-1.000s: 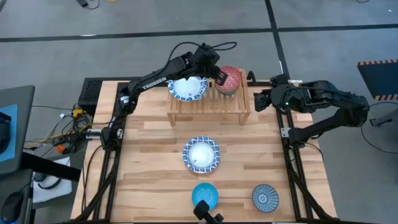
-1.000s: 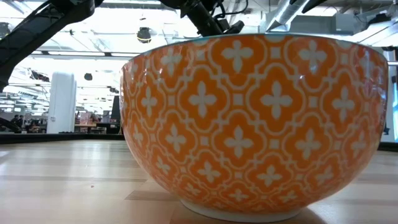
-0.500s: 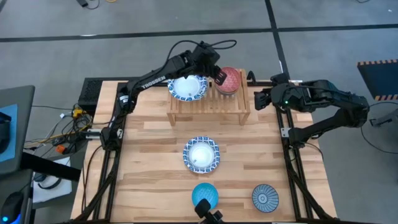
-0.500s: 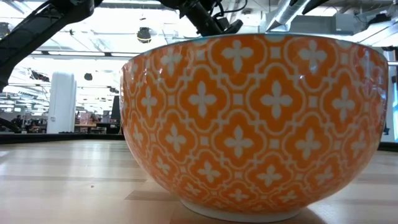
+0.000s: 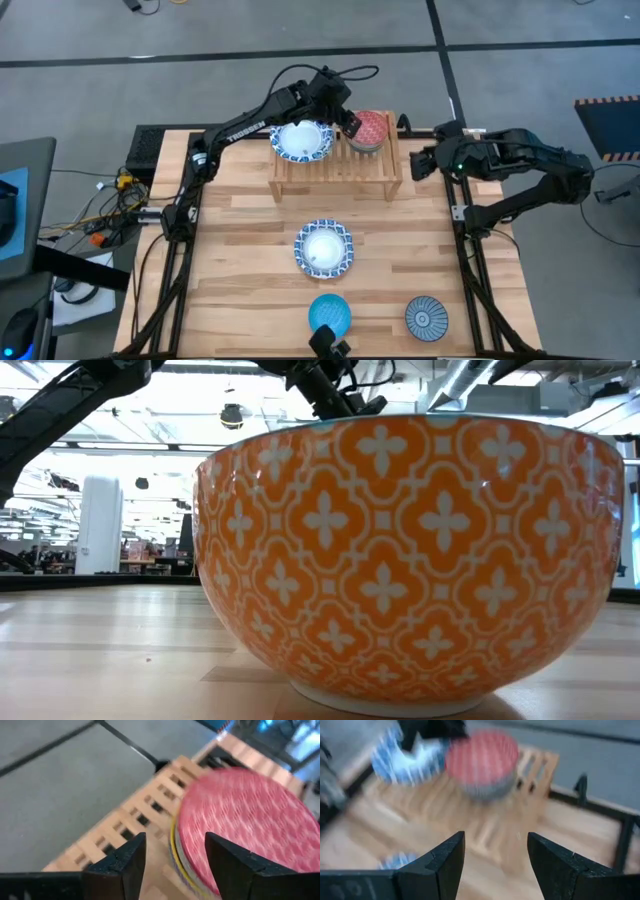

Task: Place and stack bowls onto a shelf
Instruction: Stack the blue patterned bowl on top of the red patterned bowl on the shelf

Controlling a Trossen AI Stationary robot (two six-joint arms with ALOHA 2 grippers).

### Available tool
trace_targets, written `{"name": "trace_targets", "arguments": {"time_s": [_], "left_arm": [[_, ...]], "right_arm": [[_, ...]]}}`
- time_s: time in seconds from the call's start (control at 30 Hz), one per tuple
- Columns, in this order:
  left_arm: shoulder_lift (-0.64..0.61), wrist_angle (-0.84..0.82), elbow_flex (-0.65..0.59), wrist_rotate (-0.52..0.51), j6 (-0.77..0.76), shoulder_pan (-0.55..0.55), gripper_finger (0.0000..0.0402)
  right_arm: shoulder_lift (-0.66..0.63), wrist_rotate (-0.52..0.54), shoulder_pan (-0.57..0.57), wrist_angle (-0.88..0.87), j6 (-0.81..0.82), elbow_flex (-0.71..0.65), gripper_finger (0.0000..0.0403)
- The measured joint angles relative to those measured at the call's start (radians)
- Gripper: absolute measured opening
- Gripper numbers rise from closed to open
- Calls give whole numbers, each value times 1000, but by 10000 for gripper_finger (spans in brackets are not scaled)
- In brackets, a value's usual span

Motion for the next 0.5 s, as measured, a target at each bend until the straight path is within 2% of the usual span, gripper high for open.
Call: {"name": "trace_targets", "arguments": {"time_s": [0.1, 0.2, 0.33, 0.5], "left_arm": [[-43, -45, 9, 9, 50, -19, 183], [-126, -103, 10, -53, 104, -53, 176], [-203, -153, 11, -151, 152, -117, 170], [-247, -162, 10, -173, 157, -205, 167]], "right_arm": [[-6, -115, 28, -86, -24, -43, 240], [-32, -259, 72, -84, -54, -148, 240], [-82, -439, 141, 16, -110, -340, 240], [-128, -612, 251, 231, -176, -576, 240]]}}
